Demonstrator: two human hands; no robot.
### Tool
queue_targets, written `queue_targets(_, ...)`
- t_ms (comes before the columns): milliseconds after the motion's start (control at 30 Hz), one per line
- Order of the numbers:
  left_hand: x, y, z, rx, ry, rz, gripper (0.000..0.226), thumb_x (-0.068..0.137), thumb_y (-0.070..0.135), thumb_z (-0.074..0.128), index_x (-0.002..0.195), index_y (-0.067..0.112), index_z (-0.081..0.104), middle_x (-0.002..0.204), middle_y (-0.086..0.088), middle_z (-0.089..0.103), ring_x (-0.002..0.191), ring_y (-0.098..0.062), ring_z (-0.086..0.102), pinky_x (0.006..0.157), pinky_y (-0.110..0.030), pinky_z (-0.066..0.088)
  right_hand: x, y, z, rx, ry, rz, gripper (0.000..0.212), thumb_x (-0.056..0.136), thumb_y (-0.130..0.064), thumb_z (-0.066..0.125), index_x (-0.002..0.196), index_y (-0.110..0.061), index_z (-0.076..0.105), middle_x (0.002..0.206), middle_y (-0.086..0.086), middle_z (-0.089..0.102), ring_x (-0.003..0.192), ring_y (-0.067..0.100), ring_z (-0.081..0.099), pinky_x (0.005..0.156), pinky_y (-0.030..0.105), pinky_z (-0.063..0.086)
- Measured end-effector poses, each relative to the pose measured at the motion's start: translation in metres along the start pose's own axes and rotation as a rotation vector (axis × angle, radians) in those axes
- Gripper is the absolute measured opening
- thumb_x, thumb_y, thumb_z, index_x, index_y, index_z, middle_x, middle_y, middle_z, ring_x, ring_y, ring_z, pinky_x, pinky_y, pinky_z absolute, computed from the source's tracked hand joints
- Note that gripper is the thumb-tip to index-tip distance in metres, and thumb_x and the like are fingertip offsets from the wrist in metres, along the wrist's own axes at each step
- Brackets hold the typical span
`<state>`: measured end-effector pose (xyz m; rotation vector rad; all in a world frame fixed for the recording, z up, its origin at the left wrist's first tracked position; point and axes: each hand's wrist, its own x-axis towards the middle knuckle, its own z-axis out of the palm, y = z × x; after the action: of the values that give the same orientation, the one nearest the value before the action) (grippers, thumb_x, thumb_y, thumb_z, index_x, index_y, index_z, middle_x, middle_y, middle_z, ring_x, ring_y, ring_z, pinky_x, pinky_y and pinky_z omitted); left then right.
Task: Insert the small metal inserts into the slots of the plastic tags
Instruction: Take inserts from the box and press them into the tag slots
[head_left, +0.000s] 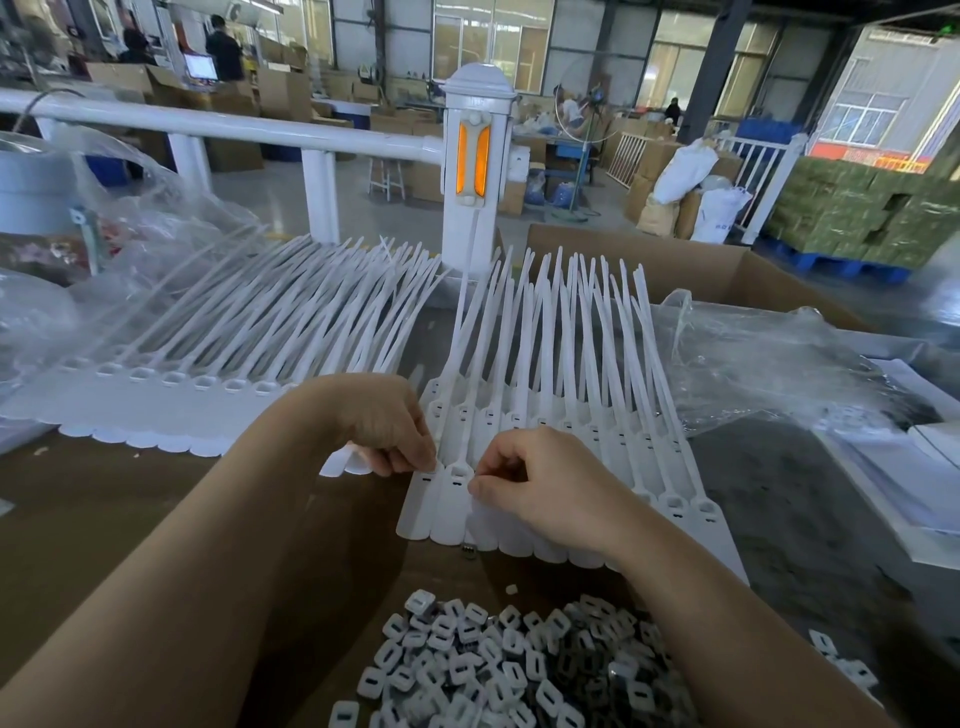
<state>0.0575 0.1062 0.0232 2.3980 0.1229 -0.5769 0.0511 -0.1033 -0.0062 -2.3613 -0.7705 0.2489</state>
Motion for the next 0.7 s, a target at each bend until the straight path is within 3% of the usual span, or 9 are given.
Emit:
queue_targets(300, -0.002, 0.006, 0.002, -0.019, 0.003, -0.072, 0.012, 0.084, 0.013, 0.076, 0.076, 0.011, 0.068, 0.063, -0.001, 0.065, 0.055, -0.009, 0.06, 0.048, -0.016, 0.049, -0.001, -0.001, -0.001, 0.028, -0.021, -0.007, 0.006, 0.091, -0.031, 0.069, 0.086, -0.033, 0.067, 0.083, -0.011, 0.066, 0.077, 0.003, 0.063, 0.07, 0.022, 0.052)
queue_targets(500, 0.0, 0.006, 0.002, -0.049, 0.009, -0.102, 0.011, 0.083, 0.012, 0.077, 0.079, 0.011, 0.067, 0.063, -0.002, 0.065, 0.057, -0.011, 0.062, 0.049, -0.019, 0.051, -0.007, -0.008, -0.018, 0.058, -0.222, -0.074, 0.009, 0.085, -0.023, 0.077, 0.083, -0.031, 0.073, 0.074, -0.006, 0.066, 0.064, -0.001, 0.057, 0.067, 0.022, 0.05)
queue_targets(633, 0.002, 0.004, 0.002, -0.058, 0.007, -0.111, 0.012, 0.082, 0.013, 0.078, 0.08, 0.01, 0.067, 0.063, -0.003, 0.067, 0.056, -0.011, 0.064, 0.048, -0.019, 0.051, -0.01, -0.016, -0.021, -0.048, -0.311, -0.07, 0.01, 0.083, -0.026, 0.079, 0.083, -0.031, 0.071, 0.068, -0.02, 0.066, 0.061, -0.007, 0.06, 0.053, 0.011, 0.044)
queue_targets(700, 0.003, 0.004, 0.002, -0.055, 0.012, -0.112, 0.012, 0.083, 0.012, 0.078, 0.081, 0.01, 0.067, 0.069, -0.005, 0.068, 0.062, -0.013, 0.065, 0.05, -0.019, 0.053, -0.012, -0.02, -0.021, -0.08, -0.359, -0.102, 0.011, 0.083, -0.027, 0.08, 0.084, -0.032, 0.07, 0.074, -0.017, 0.066, 0.066, -0.005, 0.06, 0.059, 0.013, 0.046)
